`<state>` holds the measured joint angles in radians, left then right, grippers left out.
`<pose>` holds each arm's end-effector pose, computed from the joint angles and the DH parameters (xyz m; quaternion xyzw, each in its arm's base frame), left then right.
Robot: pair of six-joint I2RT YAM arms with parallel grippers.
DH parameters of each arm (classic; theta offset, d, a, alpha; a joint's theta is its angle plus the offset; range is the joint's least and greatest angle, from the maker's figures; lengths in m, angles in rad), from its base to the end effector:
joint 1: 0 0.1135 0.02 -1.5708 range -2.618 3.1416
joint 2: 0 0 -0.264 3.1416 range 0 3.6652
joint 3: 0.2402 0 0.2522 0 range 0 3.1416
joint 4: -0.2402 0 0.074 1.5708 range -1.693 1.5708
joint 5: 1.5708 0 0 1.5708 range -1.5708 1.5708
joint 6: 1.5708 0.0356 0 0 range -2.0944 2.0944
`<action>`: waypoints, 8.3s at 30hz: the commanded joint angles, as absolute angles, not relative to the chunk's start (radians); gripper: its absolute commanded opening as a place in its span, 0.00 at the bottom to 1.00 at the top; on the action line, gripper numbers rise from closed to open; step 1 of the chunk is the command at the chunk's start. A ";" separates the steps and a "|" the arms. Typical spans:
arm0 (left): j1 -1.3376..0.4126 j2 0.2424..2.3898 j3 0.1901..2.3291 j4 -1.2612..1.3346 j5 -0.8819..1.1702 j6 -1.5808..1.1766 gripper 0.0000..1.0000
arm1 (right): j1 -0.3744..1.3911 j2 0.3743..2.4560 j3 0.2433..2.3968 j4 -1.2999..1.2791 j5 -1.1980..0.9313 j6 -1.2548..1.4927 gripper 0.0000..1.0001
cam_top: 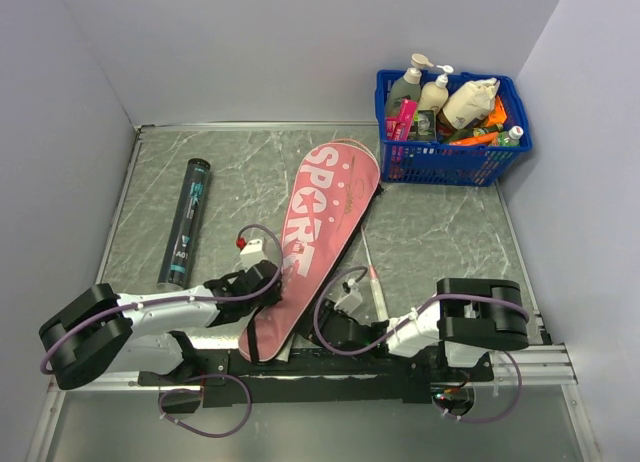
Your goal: Pack up the badminton gear
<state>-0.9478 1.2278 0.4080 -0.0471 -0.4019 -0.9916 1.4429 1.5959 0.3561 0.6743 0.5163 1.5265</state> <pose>0.1346 -0.1635 0.1426 -0.0889 0.9181 -0.1726 0.3456 0.0495 0.2473 0.1090 0.1583 0.8414 0.4448 0.2629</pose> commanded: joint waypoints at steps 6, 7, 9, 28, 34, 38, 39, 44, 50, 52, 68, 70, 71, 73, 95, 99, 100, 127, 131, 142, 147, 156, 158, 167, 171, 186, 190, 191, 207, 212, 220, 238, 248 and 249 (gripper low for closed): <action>-1.008 1.253 0.382 -0.179 -0.270 -1.037 0.01 | 1.431 1.569 0.278 0.807 0.598 1.508 0.33; -1.008 1.253 0.383 -0.178 -0.270 -1.037 0.01 | 1.431 1.569 0.267 0.821 0.607 1.508 0.33; -1.008 1.259 0.383 -0.178 -0.267 -1.037 0.01 | 1.431 1.572 0.247 0.903 0.615 1.499 0.33; -1.045 1.298 0.394 -0.158 -0.230 -1.026 0.01 | 1.390 1.549 0.239 1.085 0.603 1.371 0.35; -1.060 1.296 0.394 -0.135 -0.198 -1.035 0.01 | 1.342 1.647 0.301 1.150 0.529 1.329 0.36; -1.071 1.293 0.403 -0.129 -0.186 -1.042 0.01 | 1.310 1.768 0.353 1.213 0.469 1.319 0.36; -1.072 1.290 0.405 -0.132 -0.189 -1.043 0.01 | 1.309 1.781 0.357 1.221 0.462 1.322 0.36; -1.074 1.256 0.420 -0.193 -0.247 -1.048 0.03 | 1.301 1.769 0.292 1.250 0.456 1.345 0.39; -1.074 1.226 0.462 -0.279 -0.336 -1.057 0.11 | 1.290 1.588 0.236 1.054 0.413 1.327 0.47; -1.072 1.207 0.472 -0.313 -0.379 -1.055 0.13 | 1.289 1.487 0.232 0.884 0.402 1.316 0.49; -1.011 0.917 0.709 -0.575 -0.604 -0.907 0.37 | 1.266 0.985 0.655 -0.668 0.592 1.247 0.61; -1.014 0.902 0.744 -0.516 -0.571 -0.818 0.46 | 1.223 0.948 0.693 -0.736 0.615 1.235 0.63; -1.017 0.905 0.752 -0.488 -0.521 -0.780 0.49 | 1.177 0.924 0.702 -0.785 0.617 1.208 0.64; -1.019 0.928 0.781 -0.453 -0.474 -0.695 0.61 | 1.116 0.901 0.725 -0.805 0.604 1.154 0.66; -1.267 1.426 0.888 -0.465 -0.497 -0.569 0.89 | 0.618 1.040 0.759 -0.583 0.180 0.703 0.69; -1.310 1.495 0.902 -0.494 -0.541 -0.591 0.89 | 0.618 1.051 0.729 -0.552 0.167 0.710 0.69; -1.324 1.520 0.905 -0.508 -0.561 -0.595 0.89 | 0.618 1.055 0.726 -0.551 0.164 0.712 0.70; -1.348 1.516 0.900 -0.506 -0.574 -0.620 0.01 | 0.603 1.121 0.725 -0.466 0.129 0.677 0.70; -1.322 1.462 0.931 -0.538 -0.583 -0.609 0.01 | 0.577 1.189 0.773 -0.444 0.124 0.635 0.70; -1.071 1.264 0.864 -0.483 -0.474 -0.565 0.01 | 0.528 1.494 1.003 -0.425 0.130 0.542 0.64; -0.971 1.198 0.853 -0.476 -0.428 -0.552 0.01 | 0.526 1.662 1.127 -0.474 0.204 0.496 0.60; -0.887 1.154 0.838 -0.474 -0.380 -0.555 0.01 | 0.505 1.859 1.293 -0.515 0.232 0.476 0.44; -0.879 1.141 0.833 -0.471 -0.379 -0.554 0.01 | 0.497 1.881 1.301 -0.523 0.236 0.479 0.43; -0.864 1.123 0.827 -0.468 -0.354 -0.561 0.01 | 0.485 1.925 1.315 -0.540 0.230 0.479 0.37; -0.861 1.106 0.821 -0.465 -0.354 -0.566 0.01 | 0.485 1.914 1.287 -0.523 0.204 0.483 0.07; -0.859 1.068 0.807 -0.445 -0.321 -0.566 0.01 | 0.593 1.615 1.166 -0.709 0.163 0.616 0.00; -0.862 1.068 0.807 -0.437 -0.304 -0.565 0.01 | 0.730 1.490 1.040 -0.718 0.185 0.728 0.00; -0.861 1.066 0.807 -0.436 -0.305 -0.565 0.01 | 0.761 1.468 0.993 -0.732 0.211 0.785 0.00; -0.862 1.080 0.815 -0.423 -0.273 -0.561 0.01 | 1.425 1.327 0.903 -1.156 0.451 1.483 0.00; -0.864 1.083 0.811 -0.420 -0.267 -0.560 0.01 | 1.622 1.416 1.037 -1.448 0.494 1.732 0.00; -0.864 1.078 0.807 -0.420 -0.262 -0.561 0.01 | 1.703 1.416 1.115 -1.526 0.529 1.830 0.00; -0.862 1.069 0.850 -0.426 -0.248 -0.565 0.01 | 1.575 1.371 1.037 -1.154 0.525 1.566 0.00; -0.864 1.054 0.890 -0.419 -0.229 -0.563 0.01 | 1.548 1.333 0.976 -1.036 0.492 1.488 0.00; -0.864 1.057 0.887 -0.417 -0.227 -0.563 0.01 | 1.530 1.339 0.979 -1.025 0.491 1.468 0.00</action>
<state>-0.8642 1.0870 0.8383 -0.4747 -0.2470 -0.5610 1.5642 1.3705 0.9836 -1.1114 0.4862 1.5314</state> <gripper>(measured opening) 0.032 0.028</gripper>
